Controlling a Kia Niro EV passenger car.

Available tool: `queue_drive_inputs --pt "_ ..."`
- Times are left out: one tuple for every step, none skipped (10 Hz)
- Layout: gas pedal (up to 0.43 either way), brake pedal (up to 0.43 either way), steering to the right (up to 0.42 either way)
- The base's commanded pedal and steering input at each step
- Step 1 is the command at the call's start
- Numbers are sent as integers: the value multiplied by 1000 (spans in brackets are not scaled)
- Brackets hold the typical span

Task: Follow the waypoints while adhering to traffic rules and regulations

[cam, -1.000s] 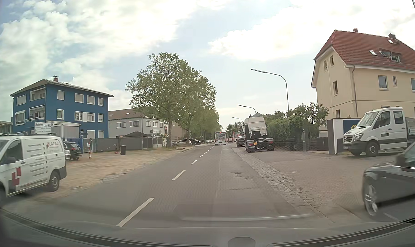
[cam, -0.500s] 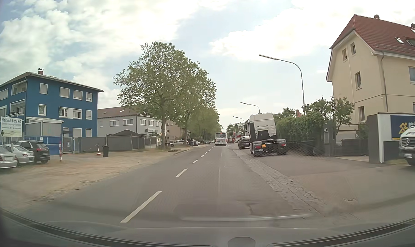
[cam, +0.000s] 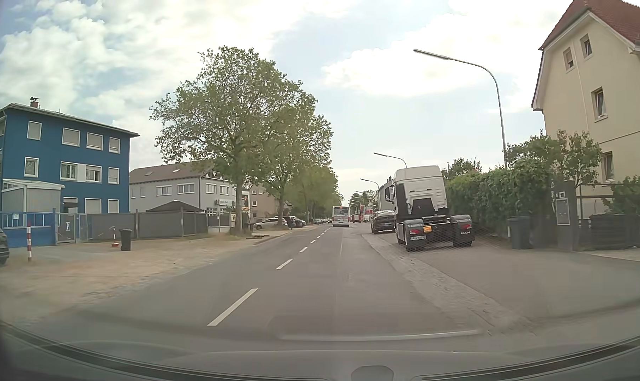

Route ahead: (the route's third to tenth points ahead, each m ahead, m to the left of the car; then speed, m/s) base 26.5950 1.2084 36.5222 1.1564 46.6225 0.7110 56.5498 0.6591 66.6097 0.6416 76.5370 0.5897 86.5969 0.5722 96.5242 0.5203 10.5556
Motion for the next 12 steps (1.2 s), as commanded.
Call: queue_drive_inputs --pt "79 18 1" --pt "79 18 1" --pt "79 18 1" --pt "79 18 2" --pt "67 18 2" --pt "47 18 2" --pt "28 18 2" --pt "8 18 3" --pt "0 18 3" --pt "0 18 3" --pt "0 18 3" --pt "0 18 3"
